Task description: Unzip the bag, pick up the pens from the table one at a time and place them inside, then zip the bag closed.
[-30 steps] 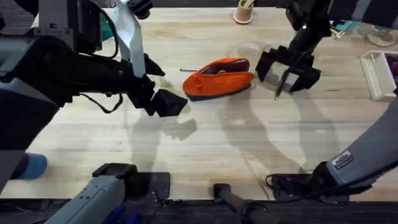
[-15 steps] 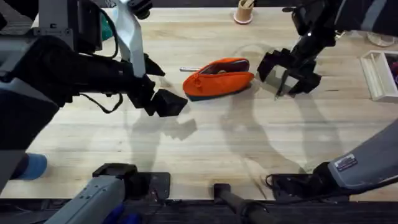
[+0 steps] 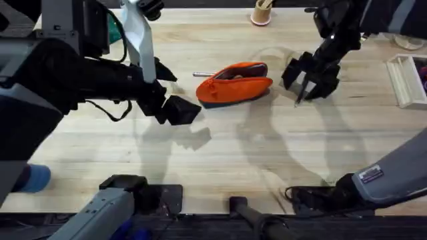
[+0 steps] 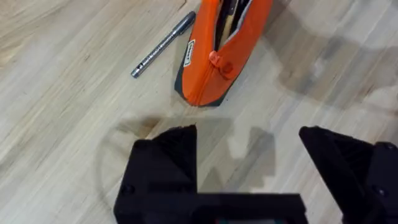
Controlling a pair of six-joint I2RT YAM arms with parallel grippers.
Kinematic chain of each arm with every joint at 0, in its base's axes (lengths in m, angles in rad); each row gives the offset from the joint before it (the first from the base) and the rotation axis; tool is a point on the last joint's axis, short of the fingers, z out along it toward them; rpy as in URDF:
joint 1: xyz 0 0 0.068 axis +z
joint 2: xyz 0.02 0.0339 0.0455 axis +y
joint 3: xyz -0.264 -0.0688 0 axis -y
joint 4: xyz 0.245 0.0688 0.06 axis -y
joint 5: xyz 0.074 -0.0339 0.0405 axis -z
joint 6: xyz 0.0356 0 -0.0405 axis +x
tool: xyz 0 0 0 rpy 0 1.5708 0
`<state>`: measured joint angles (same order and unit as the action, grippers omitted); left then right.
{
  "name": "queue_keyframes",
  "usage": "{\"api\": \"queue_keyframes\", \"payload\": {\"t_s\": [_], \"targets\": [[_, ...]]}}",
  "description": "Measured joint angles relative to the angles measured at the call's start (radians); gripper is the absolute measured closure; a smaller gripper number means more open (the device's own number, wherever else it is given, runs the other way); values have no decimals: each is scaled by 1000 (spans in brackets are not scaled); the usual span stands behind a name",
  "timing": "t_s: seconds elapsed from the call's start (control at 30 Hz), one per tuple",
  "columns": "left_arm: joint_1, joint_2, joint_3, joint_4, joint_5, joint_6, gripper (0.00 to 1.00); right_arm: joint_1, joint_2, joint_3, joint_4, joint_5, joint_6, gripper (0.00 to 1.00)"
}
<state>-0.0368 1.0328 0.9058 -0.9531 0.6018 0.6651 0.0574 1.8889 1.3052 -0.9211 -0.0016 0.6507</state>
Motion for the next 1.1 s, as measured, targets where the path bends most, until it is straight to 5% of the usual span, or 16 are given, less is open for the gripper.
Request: {"api": "queue_keyframes", "payload": {"t_s": [0.1,0.27,0.53,1.1], "targets": [[0,0,0,0,0,0,6,0,0,0,3,-6,1,637],[0,0,0,0,0,0,6,0,0,0,12,-22,2,828],[0,0,0,0,0,0,6,0,0,0,13,-33,0,924],[0,0,0,0,0,0,6,0,0,6,2,-40,-144,946]]}}
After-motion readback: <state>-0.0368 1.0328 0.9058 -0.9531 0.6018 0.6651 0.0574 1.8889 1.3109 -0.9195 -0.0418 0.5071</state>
